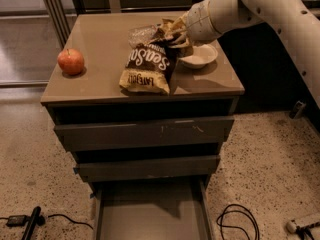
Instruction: Pick brown chip bag from bottom drawer and place on counter
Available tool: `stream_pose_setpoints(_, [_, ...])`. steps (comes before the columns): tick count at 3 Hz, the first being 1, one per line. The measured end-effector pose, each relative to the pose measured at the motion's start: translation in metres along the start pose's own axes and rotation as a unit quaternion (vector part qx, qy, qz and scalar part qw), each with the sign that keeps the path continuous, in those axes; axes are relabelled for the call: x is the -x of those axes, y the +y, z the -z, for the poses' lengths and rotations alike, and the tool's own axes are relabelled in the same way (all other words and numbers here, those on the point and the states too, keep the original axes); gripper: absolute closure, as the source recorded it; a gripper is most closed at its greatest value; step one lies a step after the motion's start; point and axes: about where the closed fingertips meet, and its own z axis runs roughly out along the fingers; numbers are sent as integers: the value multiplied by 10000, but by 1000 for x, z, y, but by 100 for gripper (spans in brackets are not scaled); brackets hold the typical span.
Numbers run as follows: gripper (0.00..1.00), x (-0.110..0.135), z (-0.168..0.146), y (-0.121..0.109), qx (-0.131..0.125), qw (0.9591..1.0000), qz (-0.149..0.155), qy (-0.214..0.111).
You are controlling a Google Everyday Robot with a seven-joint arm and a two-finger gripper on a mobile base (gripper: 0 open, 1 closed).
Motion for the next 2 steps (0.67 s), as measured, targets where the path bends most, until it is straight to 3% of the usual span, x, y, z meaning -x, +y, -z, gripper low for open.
stream_pose_setpoints(1, [100,-7,-13,-19,15,9999,-46,-113])
stream_pose_setpoints(2, [100,12,-44,-33,188,9992,117,-328])
